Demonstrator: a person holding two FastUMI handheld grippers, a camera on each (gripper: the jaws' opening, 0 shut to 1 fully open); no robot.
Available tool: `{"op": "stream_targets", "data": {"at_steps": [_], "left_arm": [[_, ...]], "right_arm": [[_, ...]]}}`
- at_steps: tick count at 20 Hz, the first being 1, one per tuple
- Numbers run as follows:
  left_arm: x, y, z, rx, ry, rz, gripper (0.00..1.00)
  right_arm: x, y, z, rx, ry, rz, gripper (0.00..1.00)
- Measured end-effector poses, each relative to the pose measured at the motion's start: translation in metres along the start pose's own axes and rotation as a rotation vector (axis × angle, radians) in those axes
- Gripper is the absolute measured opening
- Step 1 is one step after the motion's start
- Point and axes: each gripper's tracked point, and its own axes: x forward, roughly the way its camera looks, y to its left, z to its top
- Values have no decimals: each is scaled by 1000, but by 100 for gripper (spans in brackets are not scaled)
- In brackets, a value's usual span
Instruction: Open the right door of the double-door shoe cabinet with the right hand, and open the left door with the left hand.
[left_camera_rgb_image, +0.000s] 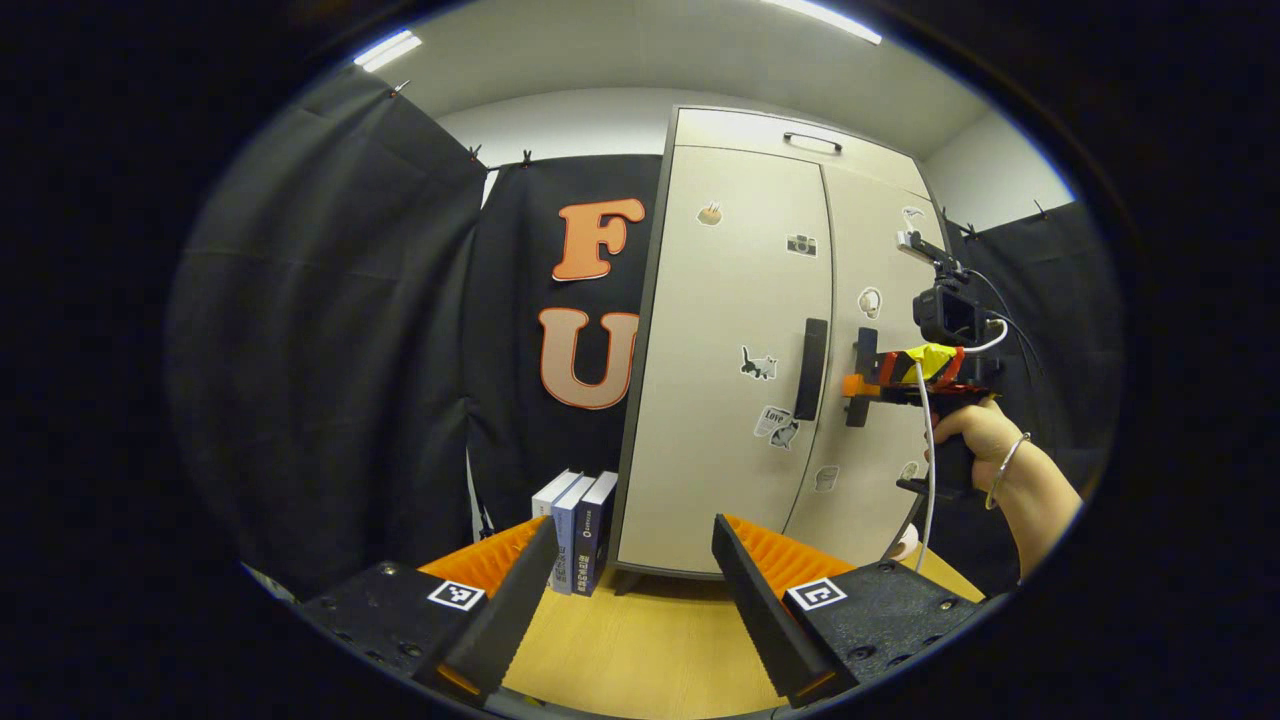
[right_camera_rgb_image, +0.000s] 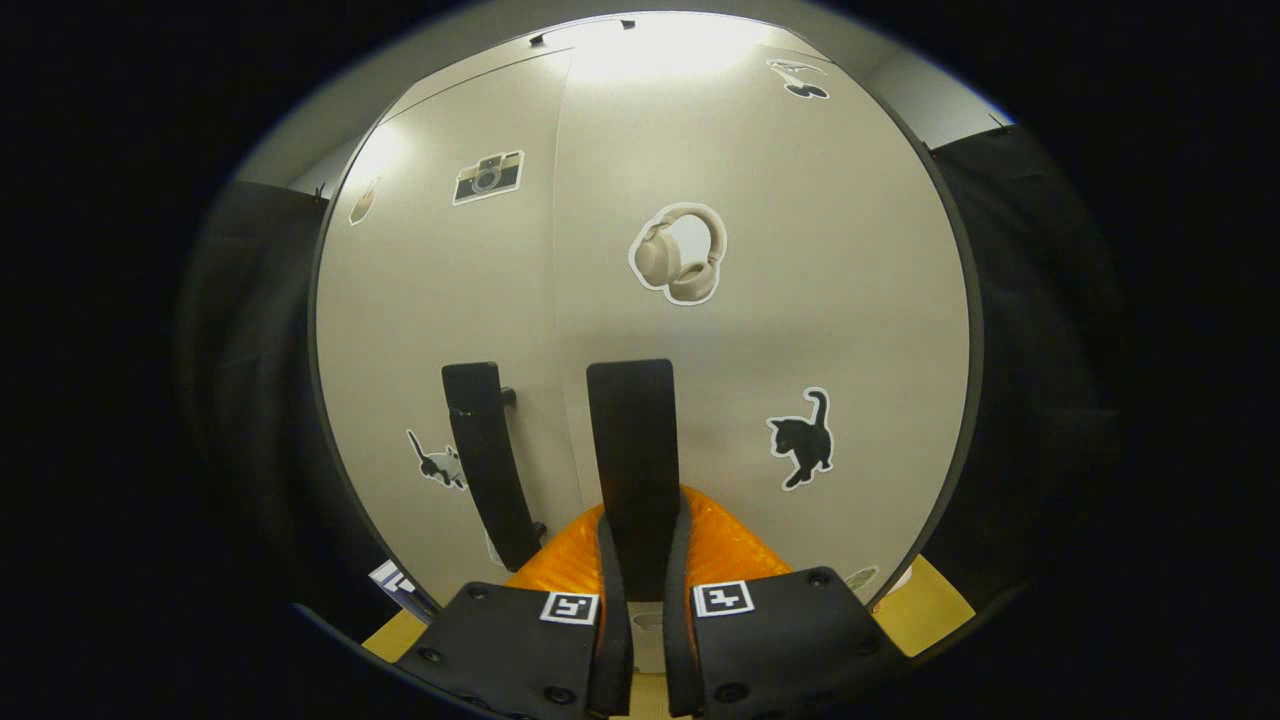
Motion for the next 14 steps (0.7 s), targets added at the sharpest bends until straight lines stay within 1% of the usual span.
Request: {"op": "stream_targets", "data": {"at_steps": [5,14], "left_arm": [[-11,-18,1,-9,-5,-32,95],[-26,-23,13,-13,-36,-41,94]], "right_arm": [[-16,-3,2,-14,11,20,21],[-39,-14,3,-50,24,56,21]]}}
